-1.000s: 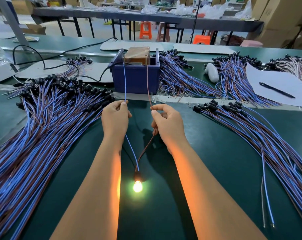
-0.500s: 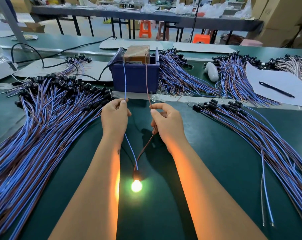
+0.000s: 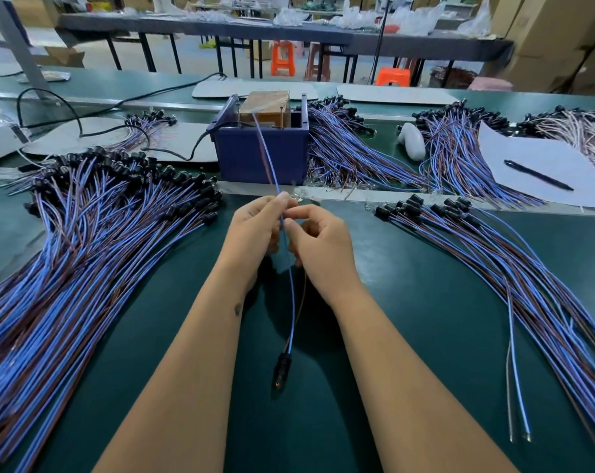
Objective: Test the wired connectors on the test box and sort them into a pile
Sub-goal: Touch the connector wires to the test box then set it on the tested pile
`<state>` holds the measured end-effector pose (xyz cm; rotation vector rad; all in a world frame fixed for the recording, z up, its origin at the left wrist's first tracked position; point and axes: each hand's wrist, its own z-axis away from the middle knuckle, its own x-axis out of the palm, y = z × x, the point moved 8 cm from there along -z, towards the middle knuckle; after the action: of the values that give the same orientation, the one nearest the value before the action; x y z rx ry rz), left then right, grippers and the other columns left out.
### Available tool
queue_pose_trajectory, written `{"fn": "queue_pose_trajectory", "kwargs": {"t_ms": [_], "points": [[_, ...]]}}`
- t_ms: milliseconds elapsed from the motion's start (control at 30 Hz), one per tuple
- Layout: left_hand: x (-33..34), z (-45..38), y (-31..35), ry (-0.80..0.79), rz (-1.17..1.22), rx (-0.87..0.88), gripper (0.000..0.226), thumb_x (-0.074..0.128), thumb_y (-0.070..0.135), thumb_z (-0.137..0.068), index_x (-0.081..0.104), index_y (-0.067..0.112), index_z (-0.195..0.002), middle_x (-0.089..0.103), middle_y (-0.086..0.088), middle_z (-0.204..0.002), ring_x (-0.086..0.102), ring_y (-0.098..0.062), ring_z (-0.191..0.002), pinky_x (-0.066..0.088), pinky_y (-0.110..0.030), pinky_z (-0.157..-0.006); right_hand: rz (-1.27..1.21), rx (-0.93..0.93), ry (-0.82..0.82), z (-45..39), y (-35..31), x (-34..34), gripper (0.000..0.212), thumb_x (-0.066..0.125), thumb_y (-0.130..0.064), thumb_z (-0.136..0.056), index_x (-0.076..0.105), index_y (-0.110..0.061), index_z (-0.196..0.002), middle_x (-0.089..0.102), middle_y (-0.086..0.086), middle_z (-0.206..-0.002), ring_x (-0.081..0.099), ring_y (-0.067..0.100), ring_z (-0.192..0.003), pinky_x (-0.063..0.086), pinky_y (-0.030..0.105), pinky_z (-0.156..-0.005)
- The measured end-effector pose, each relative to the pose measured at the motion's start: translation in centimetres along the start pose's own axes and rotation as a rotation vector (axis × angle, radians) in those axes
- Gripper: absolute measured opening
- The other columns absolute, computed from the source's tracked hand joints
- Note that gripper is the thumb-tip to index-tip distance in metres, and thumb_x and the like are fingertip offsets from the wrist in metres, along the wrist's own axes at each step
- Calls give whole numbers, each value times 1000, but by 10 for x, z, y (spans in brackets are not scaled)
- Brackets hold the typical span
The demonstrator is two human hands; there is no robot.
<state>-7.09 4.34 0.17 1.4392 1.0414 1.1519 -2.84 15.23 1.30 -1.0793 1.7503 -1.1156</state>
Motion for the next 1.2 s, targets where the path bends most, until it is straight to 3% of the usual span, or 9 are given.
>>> {"fn": "queue_pose_trajectory", "kwargs": {"t_ms": [100,267,367,433,567,733,833,967,1200], "points": [[-3,1,-3,9,13,-25,22,55,19,-99,71,12,-85,50,7,-50,39,-5,-40,33,-17,-41,-217,79,-76,0,3,3,22,54,-11,-98,70,-19,-85,56,2,-59,50,10,-50,45,24,-46],[-16,-3,0,79,422,-77,22,53,14,-100,65,11,-82,55,4,-53,49,-5,-43,44,-17,-43,-106,16,-232,3,-2,7,44,63,7,-87,62,-15,-125,54,10,-72,49,14,-61,46,24,-61],[-24,-2,-1,157,370,-80,20,56,13,-99,62,10,-80,63,4,-55,57,-5,-45,49,-17,-46,-173,-47,-358,9,-11,19,48,70,-4,-87,59,-22,-129,60,-11,-73,53,8,-68,49,22,-66],[-28,-2,-5,208,255,-84,18,58,14,-98,63,11,-81,65,5,-57,59,-5,-47,51,-18,-50,-328,35,-264,4,-7,12,26,56,-19,-98,64,-20,-123,63,-11,-70,56,7,-64,50,21,-60],[-30,-2,-5,224,115,-43,11,65,17,-94,66,19,-83,70,6,-64,65,-4,-57,50,-16,-57,-452,262,154,-10,26,-33,28,43,-25,-104,68,-14,-96,61,1,-64,53,9,-51,48,20,-55],[11,9,3,-171,-247,70,8,73,13,-86,74,18,-80,74,0,-72,64,-4,-68,47,-17,-67,-440,276,367,-14,43,-64,30,34,-18,-106,57,-15,-86,58,-4,-62,56,8,-51,46,20,-51],[37,21,0,-377,-317,81,14,78,1,-79,76,14,-81,74,3,-73,64,-2,-67,49,-12,-68,-437,281,400,-14,47,-68,27,34,-19,-106,52,-15,-88,41,-10,-43,36,7,-36,32,21,-39],[61,39,-7,-638,-511,107,34,65,-14,-81,76,14,-96,77,4,-94,69,-4,-89,52,-19,-86,-343,289,382,-9,45,-66,18,44,-26,-100,46,-23,-83,32,-10,-48,25,8,-42,24,24,-43],[55,32,-8,-422,-627,172,30,59,-4,-88,78,19,-91,77,4,-87,72,-11,-87,54,-29,-90,320,174,328,8,26,-82,25,29,-29,-104,43,-21,-84,47,-4,-66,43,18,-61,28,34,-55]]}}
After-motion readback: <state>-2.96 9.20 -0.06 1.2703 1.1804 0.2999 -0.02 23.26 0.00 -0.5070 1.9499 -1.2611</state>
